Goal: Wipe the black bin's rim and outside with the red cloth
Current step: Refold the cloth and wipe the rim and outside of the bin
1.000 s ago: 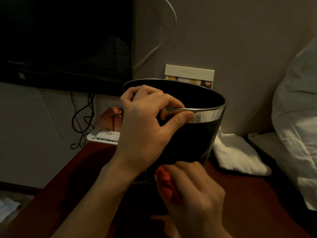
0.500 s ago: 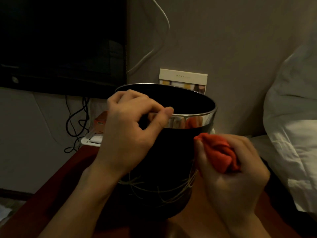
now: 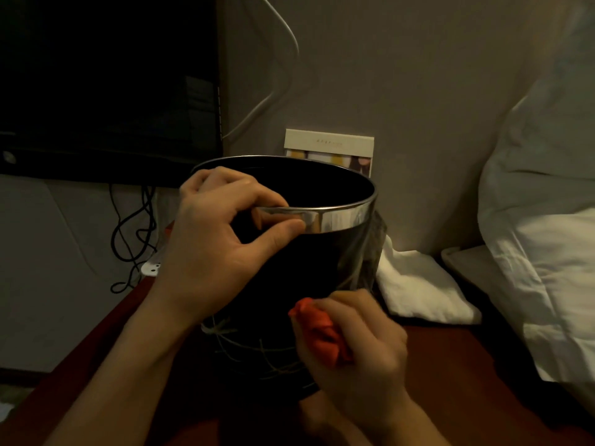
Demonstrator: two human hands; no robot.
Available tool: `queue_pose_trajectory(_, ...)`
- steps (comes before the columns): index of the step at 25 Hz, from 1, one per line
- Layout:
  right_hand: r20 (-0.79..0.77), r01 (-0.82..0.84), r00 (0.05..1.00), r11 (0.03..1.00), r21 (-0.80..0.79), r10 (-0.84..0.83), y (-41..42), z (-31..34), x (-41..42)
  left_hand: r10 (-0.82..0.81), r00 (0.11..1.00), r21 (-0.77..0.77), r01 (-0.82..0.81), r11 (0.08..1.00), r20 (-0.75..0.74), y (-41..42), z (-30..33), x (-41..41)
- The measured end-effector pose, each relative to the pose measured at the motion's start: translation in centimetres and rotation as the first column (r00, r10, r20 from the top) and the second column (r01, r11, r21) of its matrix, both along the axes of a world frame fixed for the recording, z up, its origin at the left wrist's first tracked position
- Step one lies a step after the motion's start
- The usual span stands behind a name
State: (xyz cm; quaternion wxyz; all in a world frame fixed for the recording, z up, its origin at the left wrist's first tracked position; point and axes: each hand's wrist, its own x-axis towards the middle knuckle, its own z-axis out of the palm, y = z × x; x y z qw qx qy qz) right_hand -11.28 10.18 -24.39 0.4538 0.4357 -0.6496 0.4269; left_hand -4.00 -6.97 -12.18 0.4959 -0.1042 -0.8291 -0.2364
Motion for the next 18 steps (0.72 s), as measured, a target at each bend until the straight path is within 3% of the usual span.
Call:
queue_pose_trajectory(4,0.106,0.065,0.993,0.987,-0.150,-0.049,1.6,2.3,-0.9,-0.016,1.000,0.028,0.017,0.999,-0.023,0.0,-0.1,-0.1)
queue_pose_trajectory(10,0.088,0.018,0.996,0.997,-0.073,-0.011,0.2,1.3,0.4,-0.031,0.999,0.043,0.031,0.999,-0.014,-0.7,0.0,-0.1)
queue_pose_trajectory(15,0.194,0.048,0.981,0.976,-0.211,-0.007,1.9,4.5,-0.4,-0.077,0.997,0.068,0.079,0.995,-0.030,-0.6,0.2,0.3)
queue_pose_trajectory(18,0.154,0.055,0.988,0.980,-0.190,-0.025,1.2,3.9,0.2,-0.063,0.997,0.057,0.065,0.996,-0.038,0.2,0.1,0.4)
